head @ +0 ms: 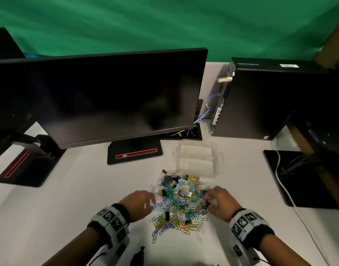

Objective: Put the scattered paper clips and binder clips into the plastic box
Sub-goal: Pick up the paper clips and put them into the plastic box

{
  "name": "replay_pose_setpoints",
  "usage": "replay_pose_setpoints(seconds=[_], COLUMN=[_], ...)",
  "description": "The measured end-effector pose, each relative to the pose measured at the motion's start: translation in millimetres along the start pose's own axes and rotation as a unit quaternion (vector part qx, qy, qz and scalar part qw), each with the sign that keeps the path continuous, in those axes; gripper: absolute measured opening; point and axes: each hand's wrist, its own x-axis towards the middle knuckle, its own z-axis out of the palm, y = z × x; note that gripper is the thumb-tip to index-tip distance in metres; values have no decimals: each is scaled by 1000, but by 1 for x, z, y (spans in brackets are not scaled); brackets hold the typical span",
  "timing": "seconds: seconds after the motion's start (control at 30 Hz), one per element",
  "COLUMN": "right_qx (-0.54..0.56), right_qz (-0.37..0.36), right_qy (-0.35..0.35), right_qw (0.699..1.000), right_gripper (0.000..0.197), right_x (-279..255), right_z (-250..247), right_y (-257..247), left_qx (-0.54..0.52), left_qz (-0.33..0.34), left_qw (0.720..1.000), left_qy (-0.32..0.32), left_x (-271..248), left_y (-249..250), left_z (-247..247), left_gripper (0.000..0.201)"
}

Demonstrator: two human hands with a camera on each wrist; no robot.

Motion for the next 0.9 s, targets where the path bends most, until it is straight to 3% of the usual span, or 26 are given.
replay_pose_setpoints(seconds=[0.2, 0.33, 0.43, 0.5, 0.7, 0.9], right_qx=[-33, -58, -44, -16, 46, 99], right_qz=[6, 13, 14, 14, 16, 33], right_qy=[-38, -85, -84, -76, -56, -32], right_qw=[999, 995, 995, 997, 997, 994], right_gripper=[68, 91, 86, 71, 29, 20], right_x=[25, 36, 40, 42, 40, 40], right_z=[-8, -9, -5, -2, -4, -17], right_y=[-16, -19, -21, -21, -15, -6], left_qx=[14, 14, 24, 50, 48, -90], left_qz=[40, 29, -11, -23, -7, -1], left_qw=[999, 999, 1000, 998, 999, 995], left_qy=[-13, -6, -14, -25, 0, 47], left_x=[43, 63, 72, 75, 80, 79], left_y=[33, 45, 48, 50, 43, 31], left_z=[3, 13, 23, 31, 42, 36], left_gripper=[33, 67, 100, 105, 75, 45])
